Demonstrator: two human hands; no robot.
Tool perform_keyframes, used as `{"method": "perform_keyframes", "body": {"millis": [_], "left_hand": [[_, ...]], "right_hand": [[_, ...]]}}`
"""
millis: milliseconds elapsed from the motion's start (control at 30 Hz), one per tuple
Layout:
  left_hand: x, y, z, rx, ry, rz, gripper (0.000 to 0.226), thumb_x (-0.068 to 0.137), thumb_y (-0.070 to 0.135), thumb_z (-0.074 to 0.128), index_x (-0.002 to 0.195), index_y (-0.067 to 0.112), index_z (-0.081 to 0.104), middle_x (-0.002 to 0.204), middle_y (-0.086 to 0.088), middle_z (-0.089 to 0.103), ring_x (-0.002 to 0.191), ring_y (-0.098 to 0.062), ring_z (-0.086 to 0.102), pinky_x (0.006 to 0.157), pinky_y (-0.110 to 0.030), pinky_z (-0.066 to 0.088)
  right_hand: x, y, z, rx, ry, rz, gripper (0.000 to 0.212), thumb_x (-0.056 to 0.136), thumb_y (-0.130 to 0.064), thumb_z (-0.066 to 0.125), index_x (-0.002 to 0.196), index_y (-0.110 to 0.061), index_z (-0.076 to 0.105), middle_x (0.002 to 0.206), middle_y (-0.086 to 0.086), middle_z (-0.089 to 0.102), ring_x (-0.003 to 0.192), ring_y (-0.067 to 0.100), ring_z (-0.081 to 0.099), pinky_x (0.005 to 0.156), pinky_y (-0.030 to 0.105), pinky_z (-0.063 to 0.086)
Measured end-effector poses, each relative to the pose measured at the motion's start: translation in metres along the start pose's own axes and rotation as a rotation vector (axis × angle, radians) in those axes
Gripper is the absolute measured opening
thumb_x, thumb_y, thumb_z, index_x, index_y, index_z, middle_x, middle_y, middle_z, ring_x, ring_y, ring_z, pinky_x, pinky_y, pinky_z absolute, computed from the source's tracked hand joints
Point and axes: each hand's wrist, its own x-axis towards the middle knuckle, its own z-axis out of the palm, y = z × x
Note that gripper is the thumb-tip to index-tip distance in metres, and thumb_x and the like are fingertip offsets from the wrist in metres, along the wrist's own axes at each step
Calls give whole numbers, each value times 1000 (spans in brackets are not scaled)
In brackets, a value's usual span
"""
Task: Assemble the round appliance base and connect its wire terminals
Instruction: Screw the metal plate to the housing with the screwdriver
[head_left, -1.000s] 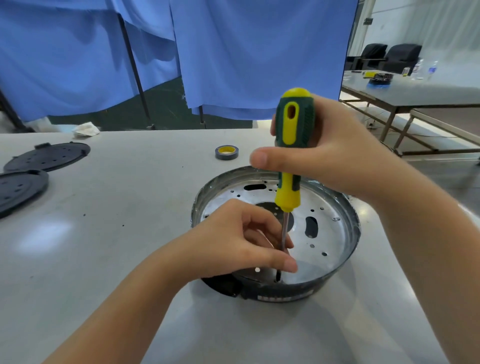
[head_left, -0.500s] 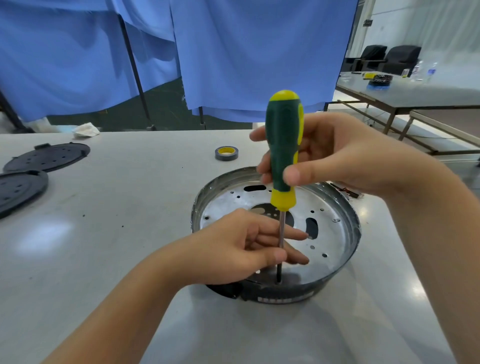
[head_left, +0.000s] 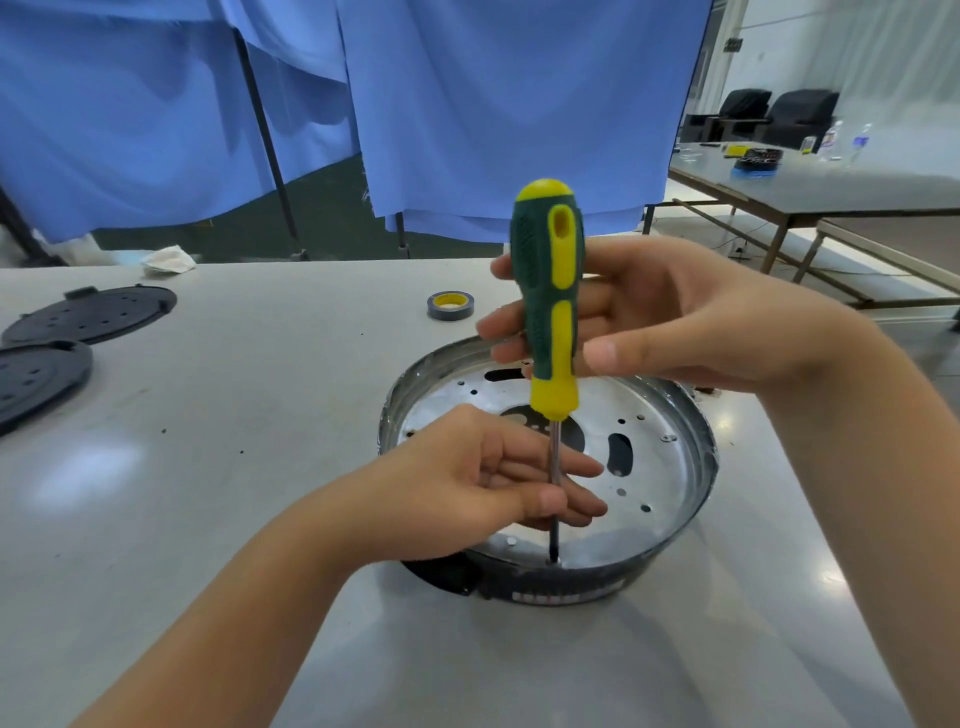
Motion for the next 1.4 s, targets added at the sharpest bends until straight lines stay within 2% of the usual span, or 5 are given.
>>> {"method": "perform_keyframes", "body": {"millis": [333, 667, 833, 1067, 1400], "left_hand": [[2, 0, 0, 127, 192, 44, 16, 66, 16, 87, 75, 19, 74, 74, 7, 75, 72, -13, 73, 70, -18, 56], [-1, 1, -1, -9, 17, -6, 24, 91, -1, 59, 107, 15, 66, 102, -5, 75, 97, -15, 71, 85, -22, 55], [-1, 1, -2, 18, 4, 6, 30, 90, -1, 61, 114, 17, 66, 103, -4, 75, 96, -15, 72, 83, -20, 54], [3, -1, -1, 104, 206, 68, 18, 64, 17, 88, 71, 25, 74, 73, 4, 75, 68, -11, 72, 66, -16, 54], [0, -1, -3, 17, 91, 21, 19, 88, 1, 63, 101, 13, 71, 92, -4, 77, 89, -14, 73, 81, -19, 55]], "right_hand": [[9, -7, 21, -402, 292, -43, 34, 56, -28, 82, 73, -20, 53, 56, -25, 59, 61, -13, 59, 56, 3, 42], [0, 3, -3, 45, 1, 9, 59, 80, -3, 59, 136, -8, 42, 127, 15, 61, 117, 32, 59, 99, 45, 47], [1, 3, -2, -71, 139, 9, 34, 62, -10, 78, 94, -22, 72, 98, -7, 73, 91, 6, 68, 76, 22, 53], [8, -12, 29, -497, 339, -67, 34, 53, -38, 80, 63, -25, 50, 49, -25, 53, 54, -12, 55, 52, 3, 40], [0, 7, -5, 137, 44, 18, 62, 78, -1, 58, 137, -5, 40, 128, 17, 60, 118, 32, 58, 97, 42, 48]]}}
